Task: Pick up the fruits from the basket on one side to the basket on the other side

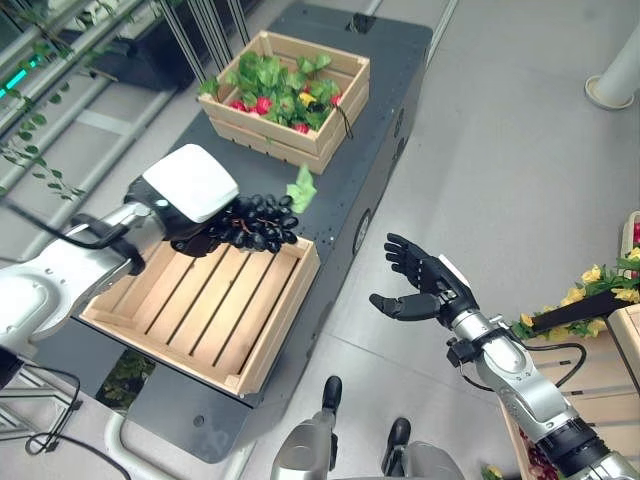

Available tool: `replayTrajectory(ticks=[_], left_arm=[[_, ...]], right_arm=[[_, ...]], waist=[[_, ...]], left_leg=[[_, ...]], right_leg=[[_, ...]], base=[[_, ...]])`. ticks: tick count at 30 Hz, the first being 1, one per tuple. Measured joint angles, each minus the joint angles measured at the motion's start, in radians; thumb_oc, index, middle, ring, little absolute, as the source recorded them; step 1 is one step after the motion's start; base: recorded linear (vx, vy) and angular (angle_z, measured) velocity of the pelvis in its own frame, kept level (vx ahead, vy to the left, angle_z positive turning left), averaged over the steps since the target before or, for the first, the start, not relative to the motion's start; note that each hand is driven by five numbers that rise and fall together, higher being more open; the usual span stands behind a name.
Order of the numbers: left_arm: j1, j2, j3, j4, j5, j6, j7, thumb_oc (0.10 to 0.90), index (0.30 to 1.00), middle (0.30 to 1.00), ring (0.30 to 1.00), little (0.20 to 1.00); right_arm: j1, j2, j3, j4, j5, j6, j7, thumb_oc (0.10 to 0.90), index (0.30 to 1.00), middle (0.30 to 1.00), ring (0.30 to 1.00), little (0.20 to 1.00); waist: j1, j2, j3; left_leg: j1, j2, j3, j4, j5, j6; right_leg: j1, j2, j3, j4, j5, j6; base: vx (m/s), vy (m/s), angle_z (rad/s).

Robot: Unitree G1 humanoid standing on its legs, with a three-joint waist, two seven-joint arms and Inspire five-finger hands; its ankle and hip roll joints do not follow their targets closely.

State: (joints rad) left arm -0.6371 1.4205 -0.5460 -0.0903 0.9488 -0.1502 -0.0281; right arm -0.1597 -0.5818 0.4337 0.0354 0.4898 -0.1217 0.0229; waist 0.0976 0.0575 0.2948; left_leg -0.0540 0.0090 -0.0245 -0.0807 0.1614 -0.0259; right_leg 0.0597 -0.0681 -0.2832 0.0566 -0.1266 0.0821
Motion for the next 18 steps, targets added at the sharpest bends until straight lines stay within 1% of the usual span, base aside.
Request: replayTrajectory(ticks=[1, 2, 3, 5, 6, 8, 10, 14, 15, 18], left_arm=[[-0.057, 0.003, -0.046, -0.008, 0.000, -0.002, -0.018, 0.400, 0.300, 0.300, 0.300, 0.300], [-0.092, 0.005, -0.072, -0.016, 0.000, -0.005, -0.029, 0.400, 0.300, 0.300, 0.300, 0.300], [-0.247, 0.006, -0.204, -0.028, 0.000, -0.011, -0.058, 0.400, 0.300, 0.300, 0.300, 0.300], [-0.349, 0.005, -0.275, -0.033, -0.001, -0.018, -0.069, 0.400, 0.300, 0.300, 0.300, 0.300], [-0.361, 0.005, -0.275, -0.041, -0.001, -0.019, -0.069, 0.400, 0.300, 0.300, 0.300, 0.300], [-0.401, 0.005, -0.308, -0.053, -0.001, -0.022, -0.076, 0.400, 0.300, 0.300, 0.300, 0.300], [-0.406, 0.002, -0.318, -0.070, 0.000, -0.033, -0.084, 0.400, 0.300, 0.300, 0.300, 0.300], [-0.405, -0.018, -0.345, -0.108, 0.013, -0.059, -0.101, 0.400, 0.300, 0.300, 0.300, 0.300], [-0.405, -0.036, -0.345, -0.110, 0.026, -0.071, -0.102, 0.400, 0.300, 0.300, 0.300, 0.300], [-0.391, -0.078, -0.338, -0.126, 0.050, -0.081, -0.111, 0.400, 0.300, 0.300, 0.300, 0.300]], right_arm=[[-0.007, 0.000, 0.013, 0.000, 0.000, 0.000, 0.000, 0.800, 0.900, 0.900, 0.900, 0.900], [-0.014, 0.000, 0.022, -0.001, 0.000, 0.000, 0.000, 0.800, 0.900, 0.900, 0.900, 0.900], [-0.034, 0.001, 0.049, -0.006, -0.001, 0.000, -0.001, 0.800, 0.900, 0.900, 0.900, 0.900], [-0.049, 0.004, 0.060, -0.013, -0.002, 0.000, -0.001, 0.800, 0.900, 0.900, 0.900, 0.900], [-0.054, 0.003, 0.059, -0.016, -0.001, 0.000, -0.002, 0.800, 0.900, 0.900, 0.900, 0.900], [-0.055, -0.006, 0.058, -0.023, -0.001, 0.000, -0.003, 0.800, 0.900, 0.900, 0.900, 0.900], [-0.055, -0.012, 0.058, -0.033, -0.001, 0.000, -0.003, 0.800, 0.900, 0.900, 0.900, 0.900], [-0.055, -0.044, 0.056, -0.057, 0.012, 0.005, -0.003, 0.800, 0.900, 0.900, 0.900, 0.900], [-0.055, -0.051, 0.050, -0.059, 0.035, 0.005, -0.003, 0.800, 0.900, 0.900, 0.900, 0.900], [-0.057, -0.064, 0.039, -0.068, 0.037, 0.006, -0.013, 0.800, 0.900, 0.900, 0.900, 0.900]], waist=[[-0.002, 0.002, -0.007], [-0.004, 0.002, -0.010], [-0.015, 0.007, -0.022], [-0.025, 0.013, -0.033], [-0.031, 0.017, -0.038], [-0.048, 0.022, -0.048], [-0.058, 0.025, -0.063], [-0.058, 0.028, -0.084], [-0.057, 0.028, -0.086], [-0.056, 0.030, -0.089]], left_leg=[[0.001, -0.001, 0.001, 0.000, 0.000, 0.000], [0.004, -0.002, 0.001, -0.001, 0.000, 0.000], [0.008, -0.004, 0.002, -0.004, 0.000, 0.000], [0.007, -0.005, 0.005, -0.005, 0.000, 0.000], [0.009, -0.006, 0.005, -0.006, 0.000, 0.000], [0.010, -0.008, 0.005, -0.006, 0.000, 0.000], [0.009, -0.008, 0.007, -0.007, -0.001, 0.000], [0.009, -0.009, 0.008, -0.007, -0.001, 0.000], [0.009, -0.008, 0.008, -0.007, -0.001, 0.000], [0.009, -0.007, 0.008, -0.007, -0.001, 0.001]], right_leg=[[0.006, 0.000, 0.000, -0.010, 0.005, 0.001], [0.010, 0.000, 0.000, -0.016, 0.009, 0.003], [0.023, 0.001, 0.001, -0.040, 0.023, 0.005], [0.026, 0.001, 0.004, -0.054, 0.036, 0.006], [0.030, 0.001, 0.005, -0.065, 0.044, 0.007], [0.038, 0.001, 0.007, -0.081, 0.053, 0.009], [0.040, 0.002, 0.009, -0.091, 0.060, 0.008], [0.044, 0.005, 0.020, -0.106, 0.068, 0.008], [0.046, 0.006, 0.019, -0.107, 0.068, 0.008], [0.047, 0.008, 0.019, -0.107, 0.069, 0.007]], base=[[-0.01, -0.050, -0.01], [0.00, -0.050, -0.01], [0.00, -0.048, -0.05], [0.00, -0.046, -0.09], [-0.01, -0.039, -0.12], [-0.01, -0.037, -0.02], [-0.01, -0.044, -0.01], [-0.01, -0.048, -0.05], [-0.01, -0.032, 0.05], [0.00, -0.011, 0.01]])
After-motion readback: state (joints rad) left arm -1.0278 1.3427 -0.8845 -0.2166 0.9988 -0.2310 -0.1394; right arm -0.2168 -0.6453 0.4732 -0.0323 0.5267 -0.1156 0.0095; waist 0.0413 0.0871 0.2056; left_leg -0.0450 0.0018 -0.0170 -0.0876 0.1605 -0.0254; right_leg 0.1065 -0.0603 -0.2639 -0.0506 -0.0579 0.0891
